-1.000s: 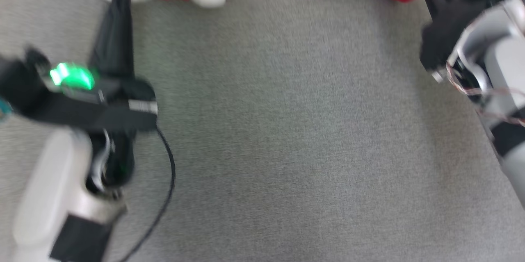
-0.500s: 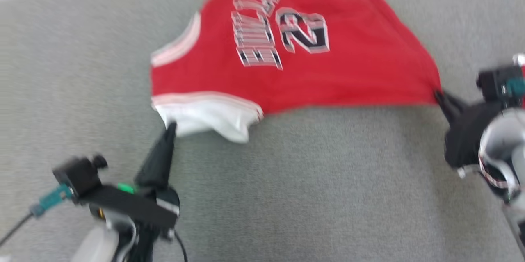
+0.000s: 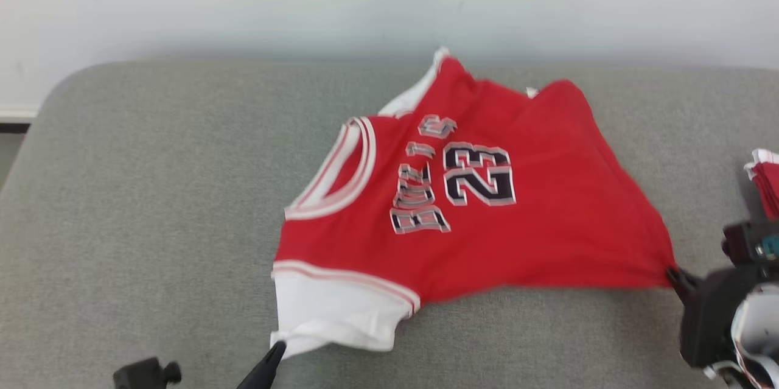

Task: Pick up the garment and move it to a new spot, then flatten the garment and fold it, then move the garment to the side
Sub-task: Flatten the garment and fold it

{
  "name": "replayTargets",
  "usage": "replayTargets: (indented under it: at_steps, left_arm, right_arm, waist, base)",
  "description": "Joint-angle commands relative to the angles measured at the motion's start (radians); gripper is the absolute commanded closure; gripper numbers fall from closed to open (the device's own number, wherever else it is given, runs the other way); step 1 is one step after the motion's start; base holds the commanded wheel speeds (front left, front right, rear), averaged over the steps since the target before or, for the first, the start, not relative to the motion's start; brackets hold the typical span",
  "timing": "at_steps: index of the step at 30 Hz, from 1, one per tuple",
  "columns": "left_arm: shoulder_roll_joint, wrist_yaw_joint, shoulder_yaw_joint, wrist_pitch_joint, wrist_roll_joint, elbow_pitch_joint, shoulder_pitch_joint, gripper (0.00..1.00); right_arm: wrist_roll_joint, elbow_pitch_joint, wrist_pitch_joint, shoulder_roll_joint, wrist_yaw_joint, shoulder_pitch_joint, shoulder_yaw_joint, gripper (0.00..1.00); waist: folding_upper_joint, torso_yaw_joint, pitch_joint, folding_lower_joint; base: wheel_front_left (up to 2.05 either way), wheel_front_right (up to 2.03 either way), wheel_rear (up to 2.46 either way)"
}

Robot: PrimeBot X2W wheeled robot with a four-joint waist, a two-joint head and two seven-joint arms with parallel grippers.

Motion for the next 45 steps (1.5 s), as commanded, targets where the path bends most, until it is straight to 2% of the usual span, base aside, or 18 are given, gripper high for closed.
replayTargets:
  at_steps: [1, 5, 12, 24, 32, 36, 41, 45]
  left_arm:
    - [0.014, 0.002, 0.008, 0.0, -0.01, -0.009, 0.029, 1.0]
    - [0.02, 0.003, 0.006, 0.001, -0.029, -0.021, 0.08, 1.0]
    - [0.013, 0.003, -0.02, 0.025, -0.05, -0.01, 0.12, 1.0]
    - [0.025, 0.002, -0.04, 0.052, -0.089, 0.012, 0.183, 1.0]
    - [0.074, 0.014, -0.036, 0.097, -0.141, 0.002, 0.275, 1.0]
    - [0.085, 0.015, -0.014, 0.07, -0.139, -0.014, 0.286, 1.0]
    - [0.068, 0.007, 0.014, 0.022, -0.111, -0.054, 0.222, 1.0]
    - [0.064, 0.005, 0.042, -0.022, -0.055, -0.068, 0.103, 1.0]
  right_arm:
    - [-0.019, -0.022, 0.023, 0.015, -0.003, 0.042, -0.03, 1.0]
    - [-0.073, -0.123, 0.113, 0.056, -0.003, 0.163, -0.121, 1.0]
    - [-0.136, -0.233, 0.227, 0.128, -0.003, 0.309, -0.219, 1.0]
    - [-0.19, -0.286, 0.264, 0.228, -0.003, 0.426, -0.3, 1.0]
    - [-0.192, -0.295, 0.199, 0.26, -0.003, 0.428, -0.302, 1.0]
    - [-0.177, -0.303, 0.146, 0.274, -0.003, 0.42, -0.298, 1.0]
    - [-0.178, -0.316, 0.049, 0.266, -0.003, 0.375, -0.281, 1.0]
    - [-0.193, -0.309, -0.047, 0.223, -0.003, 0.279, -0.242, 1.0]
  waist:
    - [0.0003, 0.019, -0.035, 0.0002]
    - [0.0003, 0.024, -0.057, 0.0002]
    - [0.0003, 0.02, -0.076, 0.0002]
    - [0.0003, 0.008, -0.086, 0.0002]
    - [0.0003, -0.011, -0.096, 0.0002]
    - [0.0003, -0.016, -0.103, 0.0002]
    - [0.0003, -0.022, -0.105, 0.0002]
    - [0.0003, -0.029, -0.092, 0.0002]
  base:
    - [0.0, 0.0, 0.0]
    - [0.0, 0.0, 0.0]
    - [0.0, 0.0, 0.0]
    - [0.0, 0.0, 0.0]
    - [0.0, 0.0, 0.0]
    - [0.0, 0.0, 0.0]
    - [0.0, 0.0, 0.0]
    - [0.0, 0.0, 0.0]
